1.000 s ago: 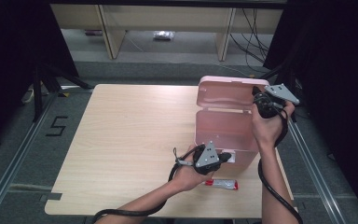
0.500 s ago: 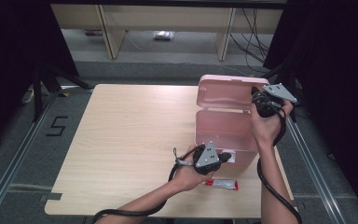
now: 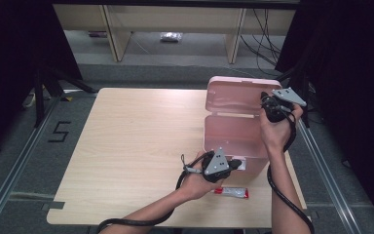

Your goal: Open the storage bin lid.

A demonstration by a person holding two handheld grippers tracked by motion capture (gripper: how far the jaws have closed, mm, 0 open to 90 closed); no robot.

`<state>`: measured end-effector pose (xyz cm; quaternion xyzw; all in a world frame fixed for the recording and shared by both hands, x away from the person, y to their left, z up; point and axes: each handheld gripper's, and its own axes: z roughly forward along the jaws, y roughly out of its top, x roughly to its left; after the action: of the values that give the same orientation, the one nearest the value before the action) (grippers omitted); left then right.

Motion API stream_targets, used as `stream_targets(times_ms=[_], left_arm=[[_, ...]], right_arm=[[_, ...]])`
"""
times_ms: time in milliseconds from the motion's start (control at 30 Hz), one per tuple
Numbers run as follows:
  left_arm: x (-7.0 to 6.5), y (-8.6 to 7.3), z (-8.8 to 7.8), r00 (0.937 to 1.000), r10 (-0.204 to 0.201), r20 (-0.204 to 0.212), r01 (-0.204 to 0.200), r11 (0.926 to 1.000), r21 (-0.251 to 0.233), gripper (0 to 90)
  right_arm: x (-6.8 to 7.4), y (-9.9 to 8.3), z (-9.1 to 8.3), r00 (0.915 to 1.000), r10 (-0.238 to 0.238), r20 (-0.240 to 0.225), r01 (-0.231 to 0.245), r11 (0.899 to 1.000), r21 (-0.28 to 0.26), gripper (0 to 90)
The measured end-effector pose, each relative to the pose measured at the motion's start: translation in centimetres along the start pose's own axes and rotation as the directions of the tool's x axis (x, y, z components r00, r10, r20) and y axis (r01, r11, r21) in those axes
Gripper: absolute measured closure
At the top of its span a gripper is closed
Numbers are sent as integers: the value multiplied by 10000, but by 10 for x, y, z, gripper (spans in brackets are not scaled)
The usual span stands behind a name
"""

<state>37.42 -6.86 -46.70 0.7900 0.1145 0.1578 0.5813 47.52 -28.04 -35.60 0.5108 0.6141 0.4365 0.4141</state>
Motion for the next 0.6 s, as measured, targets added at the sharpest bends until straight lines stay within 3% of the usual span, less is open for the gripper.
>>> stream_targets(times_ms=[67, 100, 367, 433, 600], left_arm=[[0, 0, 0, 10000, 12, 0, -12, 10000, -2, 898], [0, 0, 0, 10000, 15, 2, -15, 10000, -6, 898], [0, 0, 0, 10000, 22, 2, -22, 10000, -2, 898], [0, 0, 0, 10000, 23, 1, -23, 10000, 2, 897], [0, 0, 0, 10000, 20, -4, -20, 10000, -17, 897]], right_arm=[[0, -1, 0, 9999, 106, 16, -106, 9999, 122, 900], [-2, -1, 2, 9999, -139, -9, 139, 9999, 66, 900], [0, -3, 5, 9999, 120, 12, -121, 9996, 275, 900], [-2, -4, 8, 10000, -93, 31, 92, 9996, 250, 900], [-1, -7, 11, 9999, 131, 49, -133, 9990, 417, 900]])
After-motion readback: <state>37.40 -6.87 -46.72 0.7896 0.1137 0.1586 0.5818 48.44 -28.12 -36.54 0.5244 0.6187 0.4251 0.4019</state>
